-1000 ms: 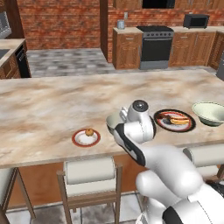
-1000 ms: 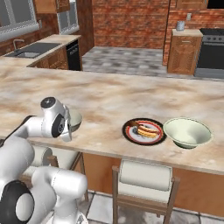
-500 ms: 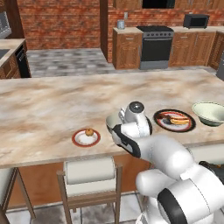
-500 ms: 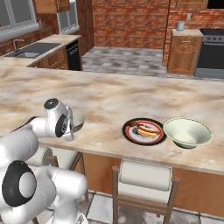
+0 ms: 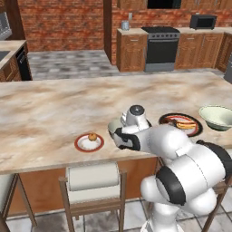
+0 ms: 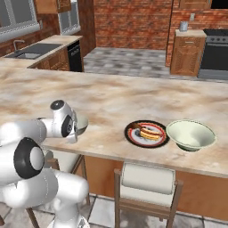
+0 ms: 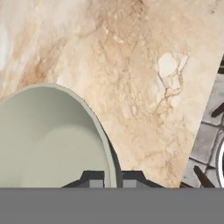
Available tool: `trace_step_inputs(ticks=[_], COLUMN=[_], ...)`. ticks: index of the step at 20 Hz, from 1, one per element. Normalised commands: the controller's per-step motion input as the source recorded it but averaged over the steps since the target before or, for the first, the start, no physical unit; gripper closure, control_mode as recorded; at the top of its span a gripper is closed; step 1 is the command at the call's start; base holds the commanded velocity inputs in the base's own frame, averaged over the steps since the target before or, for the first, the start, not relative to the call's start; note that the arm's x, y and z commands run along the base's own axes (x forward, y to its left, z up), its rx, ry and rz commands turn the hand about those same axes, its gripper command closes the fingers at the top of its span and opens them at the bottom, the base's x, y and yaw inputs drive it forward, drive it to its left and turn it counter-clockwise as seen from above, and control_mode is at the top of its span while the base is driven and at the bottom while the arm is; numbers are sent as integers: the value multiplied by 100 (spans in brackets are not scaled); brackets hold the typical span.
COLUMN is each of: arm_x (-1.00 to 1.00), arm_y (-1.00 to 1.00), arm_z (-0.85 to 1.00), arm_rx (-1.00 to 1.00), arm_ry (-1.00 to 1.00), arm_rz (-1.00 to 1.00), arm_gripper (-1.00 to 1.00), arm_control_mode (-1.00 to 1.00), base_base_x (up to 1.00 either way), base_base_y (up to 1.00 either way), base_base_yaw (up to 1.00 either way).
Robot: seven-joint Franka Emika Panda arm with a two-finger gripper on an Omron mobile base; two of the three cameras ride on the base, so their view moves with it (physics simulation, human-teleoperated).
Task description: Take the smaller bowl and place it next to the appetizer plate on the dining counter , and place the larger bowl next to the plate with cooked food.
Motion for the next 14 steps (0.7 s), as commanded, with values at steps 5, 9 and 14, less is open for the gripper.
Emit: trace_step_inputs(ticks=[5, 9, 14], arm_x=[36, 21, 2], arm_y=[24, 19, 0], arm_z=[-24, -27, -22], arm_rx=[0, 0, 0], arm_ry=[6, 3, 2], arm_rz=[0, -1, -7], arm_gripper=[100, 100, 100], arm_control_mode=[-100, -100, -100], base_base_x=[0, 0, 0], base_base_y=[0, 0, 0], base_base_yaw=[0, 0, 0])
